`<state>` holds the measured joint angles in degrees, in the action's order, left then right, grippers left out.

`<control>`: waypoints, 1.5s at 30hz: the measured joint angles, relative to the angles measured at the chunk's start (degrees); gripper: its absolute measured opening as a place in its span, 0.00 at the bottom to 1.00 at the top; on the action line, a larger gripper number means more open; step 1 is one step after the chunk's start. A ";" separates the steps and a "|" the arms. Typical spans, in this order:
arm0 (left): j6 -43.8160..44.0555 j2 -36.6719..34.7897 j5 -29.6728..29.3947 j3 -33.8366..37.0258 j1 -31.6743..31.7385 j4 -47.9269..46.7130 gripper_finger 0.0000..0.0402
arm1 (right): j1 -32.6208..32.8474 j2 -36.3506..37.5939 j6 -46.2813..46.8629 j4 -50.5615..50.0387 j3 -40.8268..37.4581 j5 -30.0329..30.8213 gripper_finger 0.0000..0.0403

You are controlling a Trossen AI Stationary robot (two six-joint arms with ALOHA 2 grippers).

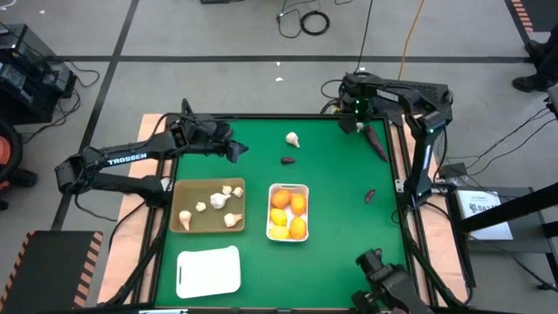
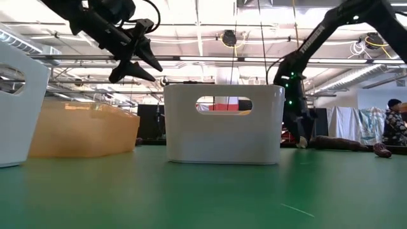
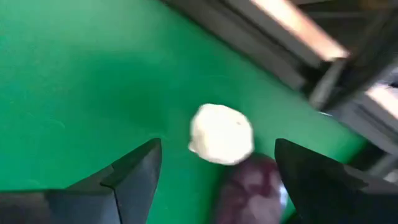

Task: Sort produce into baskets
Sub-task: Put the white garlic into the orange bin

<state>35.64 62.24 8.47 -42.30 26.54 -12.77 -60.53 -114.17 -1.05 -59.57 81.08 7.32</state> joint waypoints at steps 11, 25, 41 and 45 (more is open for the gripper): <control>0.02 0.00 -0.08 0.00 -0.48 -0.20 0.44 | -0.60 -3.06 -1.32 0.58 0.04 -3.31 0.59; -1.47 0.00 -0.07 0.00 -0.48 -0.39 0.44 | 2.07 -0.33 2.11 -0.15 0.00 -2.52 0.19; -6.26 0.02 -0.72 0.00 -0.41 -1.51 0.44 | 28.01 5.36 14.36 9.46 0.01 -10.58 0.22; -9.03 0.00 -3.48 0.00 0.01 -5.92 0.44 | 37.77 5.36 16.44 21.16 0.00 -10.72 0.22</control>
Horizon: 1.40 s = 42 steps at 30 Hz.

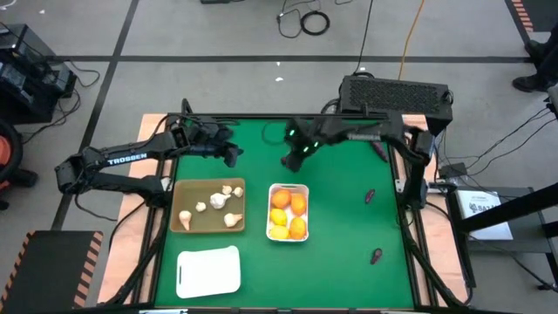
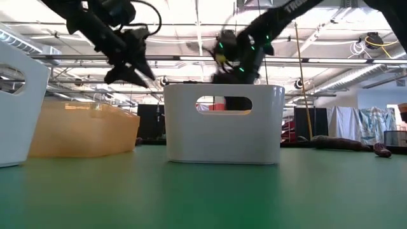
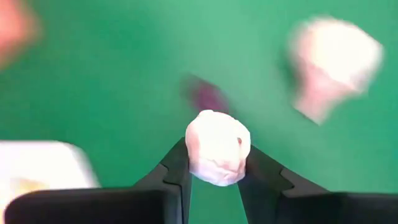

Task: Sort produce into baskets
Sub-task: Put the white garlic into the orange bin

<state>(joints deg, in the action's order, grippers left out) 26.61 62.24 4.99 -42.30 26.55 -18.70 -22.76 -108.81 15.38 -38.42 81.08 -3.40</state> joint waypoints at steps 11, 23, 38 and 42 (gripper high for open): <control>-6.40 0.02 -8.60 0.02 5.71 -13.17 0.44 | 15.15 -3.53 -7.68 44.53 0.02 -1.46 0.22; -16.00 0.02 -8.59 0.26 11.15 -16.49 0.44 | 16.92 -17.80 7.85 61.69 5.58 -12.11 0.22; -16.63 0.02 -3.52 2.97 11.18 -19.13 0.44 | 19.36 -25.81 9.79 46.49 22.18 -12.58 0.50; -12.98 0.02 -3.47 4.56 11.00 -19.32 0.44 | 19.17 -25.66 7.79 35.41 26.46 -17.14 0.57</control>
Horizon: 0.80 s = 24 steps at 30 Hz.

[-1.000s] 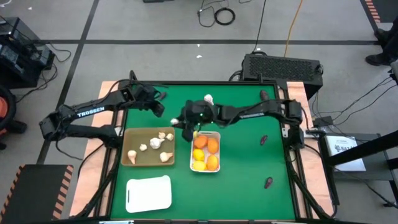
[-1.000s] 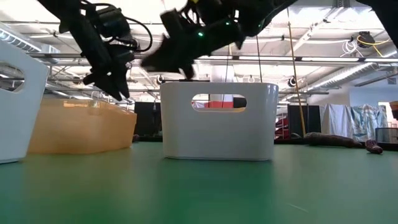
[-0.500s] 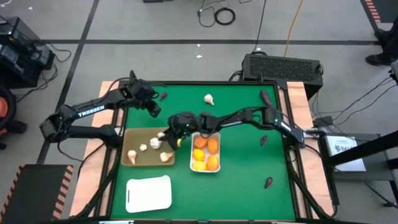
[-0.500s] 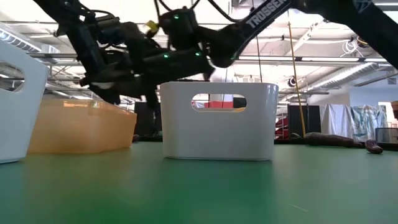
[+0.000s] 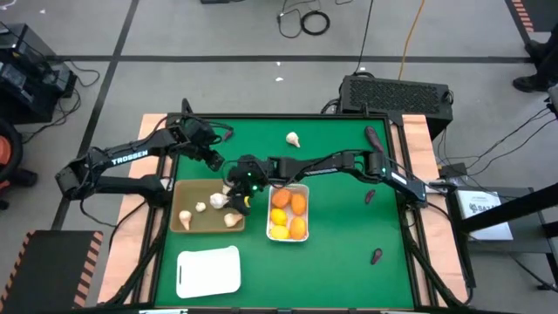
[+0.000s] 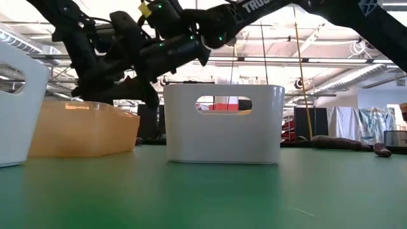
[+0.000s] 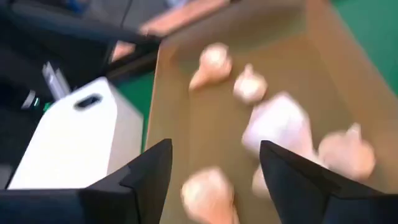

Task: Sort produce into baskets
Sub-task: Put the white garlic into the orange bin

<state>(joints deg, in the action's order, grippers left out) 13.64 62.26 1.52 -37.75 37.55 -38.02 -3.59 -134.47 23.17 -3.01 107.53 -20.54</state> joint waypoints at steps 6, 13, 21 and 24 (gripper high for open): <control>5.81 0.00 0.24 1.23 -2.23 0.11 0.44 | -1.54 0.11 -5.83 -19.66 6.53 -3.41 0.58; 10.80 0.00 0.26 1.23 -6.07 2.99 0.44 | -2.55 0.12 -12.00 -43.15 15.85 -3.36 0.54; 13.26 0.00 0.13 1.23 -8.84 13.94 0.44 | -3.45 1.00 -19.90 -70.44 24.34 0.97 0.48; 14.58 0.33 0.11 1.23 -9.59 19.36 0.44 | -3.40 2.84 -22.41 -77.54 24.53 7.84 0.45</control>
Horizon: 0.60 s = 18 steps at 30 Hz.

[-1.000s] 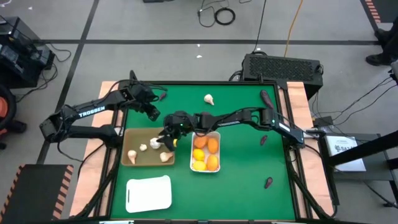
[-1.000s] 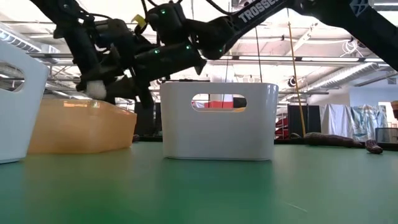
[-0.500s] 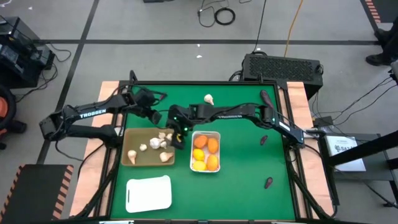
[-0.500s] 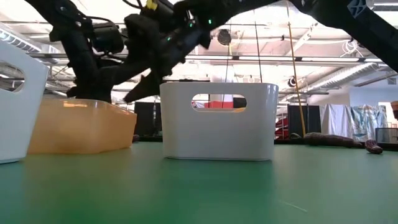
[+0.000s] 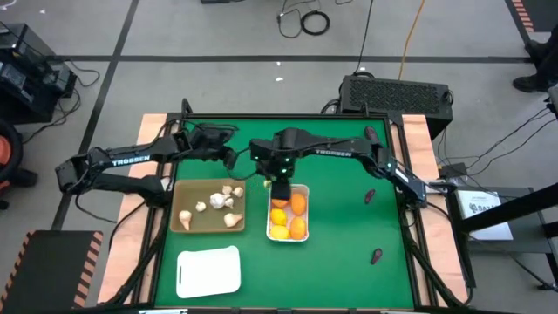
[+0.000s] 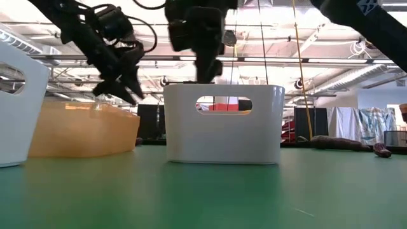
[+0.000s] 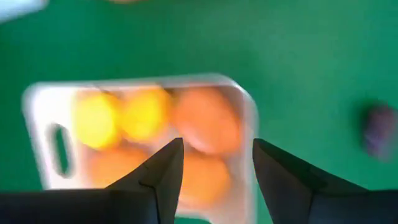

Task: Sort produce into baskets
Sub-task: Put the white garlic into the orange bin

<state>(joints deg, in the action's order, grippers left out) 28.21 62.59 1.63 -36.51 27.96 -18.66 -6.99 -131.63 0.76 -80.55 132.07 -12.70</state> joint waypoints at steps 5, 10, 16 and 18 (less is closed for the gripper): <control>5.34 3.80 4.58 -0.01 -0.17 9.25 0.44 | 0.31 5.03 -0.12 -8.12 -0.21 10.15 0.42; 6.00 13.11 10.11 -2.38 -1.06 13.15 0.44 | 0.74 11.67 0.61 -9.36 -0.32 15.97 0.40; 1.94 24.91 13.99 -13.86 -1.58 13.66 0.44 | 0.82 20.53 3.07 -9.50 -0.67 22.46 0.38; -0.25 27.97 14.61 -18.96 -1.61 10.90 0.44 | 0.99 23.50 3.80 -9.49 -0.67 24.09 0.38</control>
<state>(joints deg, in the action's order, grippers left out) 27.97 90.56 16.23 -55.48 26.35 -7.77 -6.00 -108.13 4.56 -90.04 131.39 11.39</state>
